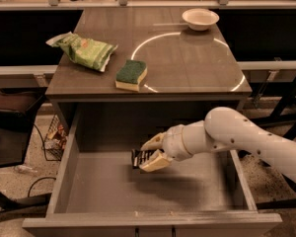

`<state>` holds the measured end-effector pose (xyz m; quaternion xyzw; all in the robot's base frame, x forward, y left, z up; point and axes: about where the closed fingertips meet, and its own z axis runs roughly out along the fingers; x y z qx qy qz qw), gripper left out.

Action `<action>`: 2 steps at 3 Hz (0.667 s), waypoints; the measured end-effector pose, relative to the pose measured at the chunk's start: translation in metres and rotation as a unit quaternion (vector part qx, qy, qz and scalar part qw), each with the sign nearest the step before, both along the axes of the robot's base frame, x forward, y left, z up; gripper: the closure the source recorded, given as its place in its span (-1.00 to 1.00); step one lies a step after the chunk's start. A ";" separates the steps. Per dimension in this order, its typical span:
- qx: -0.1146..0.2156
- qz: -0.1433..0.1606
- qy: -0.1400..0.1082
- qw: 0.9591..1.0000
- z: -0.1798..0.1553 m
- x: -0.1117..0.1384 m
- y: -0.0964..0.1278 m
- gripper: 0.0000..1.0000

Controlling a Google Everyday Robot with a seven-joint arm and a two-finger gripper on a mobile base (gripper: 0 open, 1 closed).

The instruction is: Place rxbar chocolate into top drawer

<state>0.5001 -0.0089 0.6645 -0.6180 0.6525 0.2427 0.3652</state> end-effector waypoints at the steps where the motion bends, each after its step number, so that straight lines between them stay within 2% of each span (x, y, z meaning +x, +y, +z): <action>1: 0.014 0.017 0.014 1.000 -0.012 -0.005 0.023 1.00; 2: 0.013 0.019 0.015 1.000 -0.012 -0.006 0.025 0.47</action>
Offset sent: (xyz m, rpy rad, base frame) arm -0.0049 0.0212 -0.0106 0.0247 0.0263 0.0314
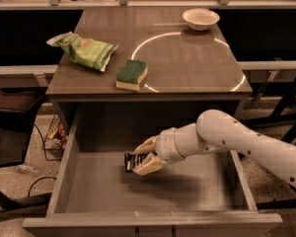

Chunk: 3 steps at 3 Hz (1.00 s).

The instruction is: Place rxbar chocolate into top drawer

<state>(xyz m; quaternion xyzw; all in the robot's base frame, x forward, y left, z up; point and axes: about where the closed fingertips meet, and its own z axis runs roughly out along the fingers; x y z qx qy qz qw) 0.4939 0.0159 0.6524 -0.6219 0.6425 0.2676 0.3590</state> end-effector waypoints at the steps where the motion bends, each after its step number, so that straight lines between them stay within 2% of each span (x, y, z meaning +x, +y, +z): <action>1: 0.000 0.001 0.000 1.000 0.000 -0.001 0.001 0.03; 3: 0.000 0.005 0.002 1.000 -0.001 -0.002 0.004 -0.91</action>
Offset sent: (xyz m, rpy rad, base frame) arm -0.0005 0.0011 -0.0004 0.0003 0.0009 0.0024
